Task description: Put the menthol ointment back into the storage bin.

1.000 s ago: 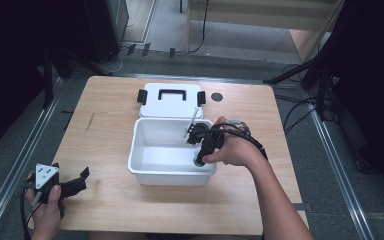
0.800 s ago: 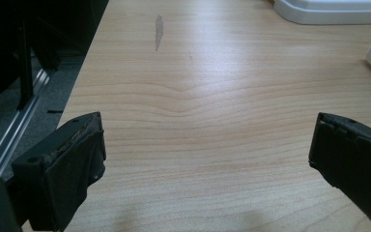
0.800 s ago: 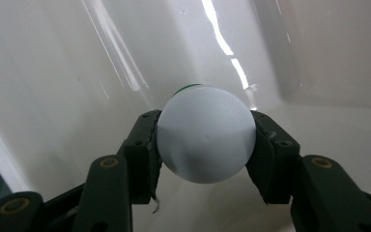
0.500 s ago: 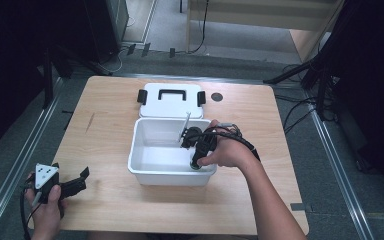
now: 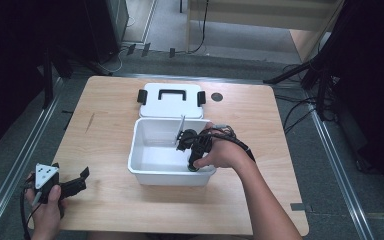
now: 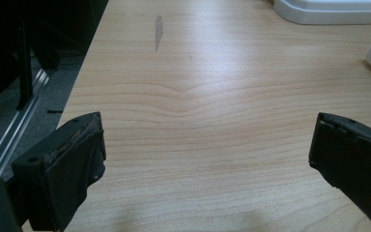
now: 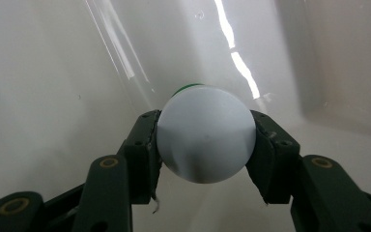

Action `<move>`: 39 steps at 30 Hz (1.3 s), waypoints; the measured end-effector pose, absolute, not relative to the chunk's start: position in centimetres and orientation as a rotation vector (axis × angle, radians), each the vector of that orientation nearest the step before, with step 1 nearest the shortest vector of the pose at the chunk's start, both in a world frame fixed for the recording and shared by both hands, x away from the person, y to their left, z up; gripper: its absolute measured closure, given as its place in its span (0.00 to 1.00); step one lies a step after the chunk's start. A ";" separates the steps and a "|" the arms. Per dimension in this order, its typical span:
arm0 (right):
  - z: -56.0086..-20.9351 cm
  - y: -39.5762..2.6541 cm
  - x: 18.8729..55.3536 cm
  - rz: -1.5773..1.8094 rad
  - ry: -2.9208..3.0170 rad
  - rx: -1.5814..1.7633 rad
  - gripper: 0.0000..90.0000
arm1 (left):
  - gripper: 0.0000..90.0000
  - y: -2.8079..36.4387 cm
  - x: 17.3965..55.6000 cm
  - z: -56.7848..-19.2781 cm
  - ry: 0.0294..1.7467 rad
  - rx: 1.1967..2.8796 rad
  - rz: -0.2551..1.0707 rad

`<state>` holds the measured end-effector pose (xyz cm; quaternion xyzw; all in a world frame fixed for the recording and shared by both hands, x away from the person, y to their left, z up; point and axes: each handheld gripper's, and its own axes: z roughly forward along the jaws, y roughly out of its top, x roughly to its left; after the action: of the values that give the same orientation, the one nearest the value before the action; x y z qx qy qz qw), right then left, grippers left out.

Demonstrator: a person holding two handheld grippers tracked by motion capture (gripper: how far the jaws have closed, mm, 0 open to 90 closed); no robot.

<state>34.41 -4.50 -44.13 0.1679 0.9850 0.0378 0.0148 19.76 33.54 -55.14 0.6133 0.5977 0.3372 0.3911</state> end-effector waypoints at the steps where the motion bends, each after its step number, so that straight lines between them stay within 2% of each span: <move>1: -44.1 -4.5 34.4 0.118 3.066 0.522 0.57 | 0.00 33.5 19.8 -55.1 1.518 1.558 0.856; 16: -46.3 -3.5 34.3 -0.020 3.075 0.493 0.57 | 0.00 33.5 19.8 -55.1 1.517 1.558 0.856; 31: -46.8 -3.4 34.6 -0.034 3.097 0.550 0.56 | 0.00 33.5 19.8 -55.1 1.517 1.557 0.856; 39: -46.4 -3.4 34.5 -0.013 3.074 0.535 0.49 | 0.00 33.6 19.8 -55.1 1.516 1.556 0.855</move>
<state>34.53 -3.44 -46.39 0.1713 0.9852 -0.0042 0.0106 19.76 33.58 -55.15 0.6131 0.5973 0.3369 0.3923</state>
